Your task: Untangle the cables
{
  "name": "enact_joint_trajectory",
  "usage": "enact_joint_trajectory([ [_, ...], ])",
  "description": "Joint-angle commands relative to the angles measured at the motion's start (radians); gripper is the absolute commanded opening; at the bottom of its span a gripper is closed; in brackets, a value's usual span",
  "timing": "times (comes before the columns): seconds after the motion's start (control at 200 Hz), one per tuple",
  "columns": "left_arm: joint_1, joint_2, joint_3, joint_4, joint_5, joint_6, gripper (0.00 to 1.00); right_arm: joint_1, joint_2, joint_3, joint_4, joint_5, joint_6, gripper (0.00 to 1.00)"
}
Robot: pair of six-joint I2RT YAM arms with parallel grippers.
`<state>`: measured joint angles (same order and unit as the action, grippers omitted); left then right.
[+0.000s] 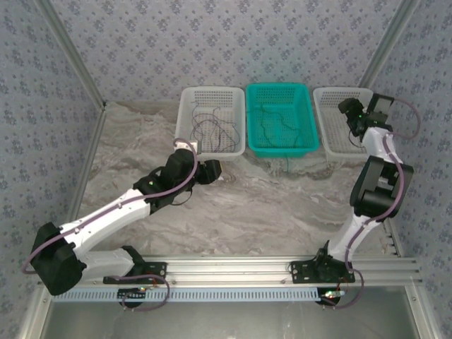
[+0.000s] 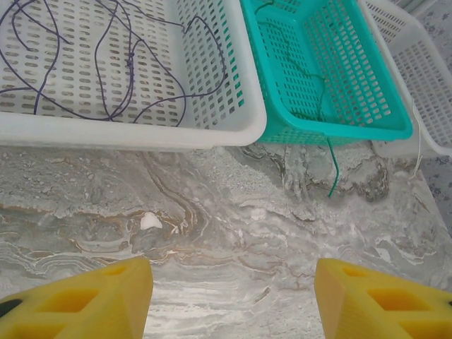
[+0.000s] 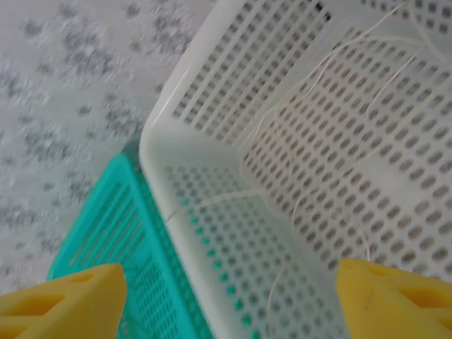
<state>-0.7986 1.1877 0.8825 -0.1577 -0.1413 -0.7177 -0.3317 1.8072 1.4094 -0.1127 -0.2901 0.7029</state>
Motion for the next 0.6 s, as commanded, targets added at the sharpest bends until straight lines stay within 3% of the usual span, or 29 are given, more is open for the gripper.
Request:
enact_joint_trajectory([
  [0.0, -0.002, 0.008, 0.03, 0.044, 0.022, 0.019, 0.63, 0.057, -0.128, -0.118, 0.016, 0.037, -0.126, 0.79],
  [0.18, -0.005, 0.044, 0.043, 0.079, 0.085, 0.099, 0.65, 0.213, -0.362, -0.318, -0.056, 0.264, -0.249, 0.78],
  [0.35, -0.03, 0.079, 0.064, 0.107, 0.234, 0.24, 0.72, 0.332, -0.531, -0.468, -0.187, 0.566, -0.183, 0.76],
  [0.595, -0.103, 0.105, 0.093, 0.121, 0.292, 0.348, 0.83, 0.379, -0.428, -0.493, -0.272, 0.727, -0.195, 0.75],
])
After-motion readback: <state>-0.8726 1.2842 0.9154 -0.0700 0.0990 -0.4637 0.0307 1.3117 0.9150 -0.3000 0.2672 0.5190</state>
